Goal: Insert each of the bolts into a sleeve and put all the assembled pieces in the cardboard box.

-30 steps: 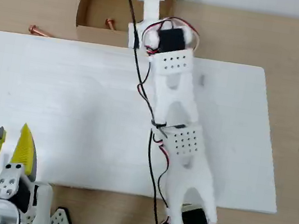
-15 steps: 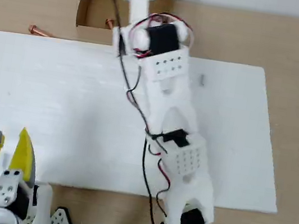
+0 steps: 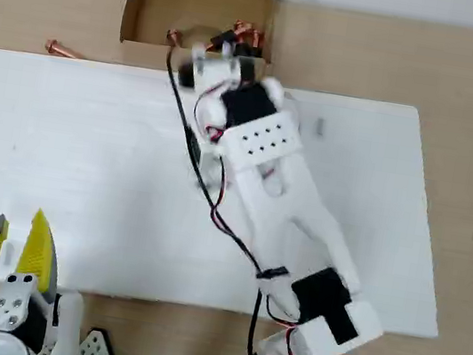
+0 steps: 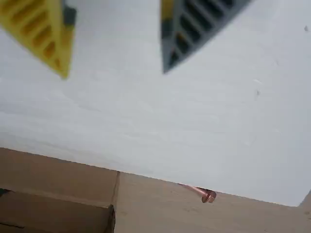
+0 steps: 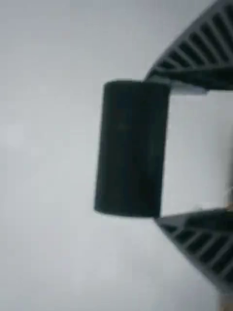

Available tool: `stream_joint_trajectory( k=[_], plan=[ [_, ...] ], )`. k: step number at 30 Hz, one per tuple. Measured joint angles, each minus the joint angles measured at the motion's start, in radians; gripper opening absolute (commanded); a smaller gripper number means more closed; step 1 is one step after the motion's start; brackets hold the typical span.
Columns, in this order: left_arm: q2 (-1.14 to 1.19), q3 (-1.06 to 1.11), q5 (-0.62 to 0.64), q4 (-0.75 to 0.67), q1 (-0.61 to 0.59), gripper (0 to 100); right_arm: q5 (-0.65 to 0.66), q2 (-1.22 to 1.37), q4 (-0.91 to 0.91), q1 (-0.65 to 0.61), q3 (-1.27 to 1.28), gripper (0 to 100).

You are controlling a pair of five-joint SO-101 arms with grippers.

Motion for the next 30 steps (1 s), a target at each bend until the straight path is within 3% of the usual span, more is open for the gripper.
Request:
stream_joint_trajectory(
  k=[5,13,20,27,30],
  plan=[
    [0.0,0.0,0.0,0.0,0.0,13,0.025,0.0,-0.114,0.0,0.19,1.0],
    [0.0,0.0,-0.005,0.006,0.0,14,0.114,0.071,-0.255,0.0,0.219,1.2],
    [0.0,0.0,-0.048,0.009,0.0,18,0.344,0.224,-0.204,0.003,0.152,1.7],
    [0.0,0.0,0.0,0.009,0.0,19,0.615,0.233,-0.006,0.003,-0.083,19.4],
    [0.0,0.0,-0.003,0.009,0.0,19,0.767,0.233,0.018,0.0,-0.152,22.5]
  ],
)
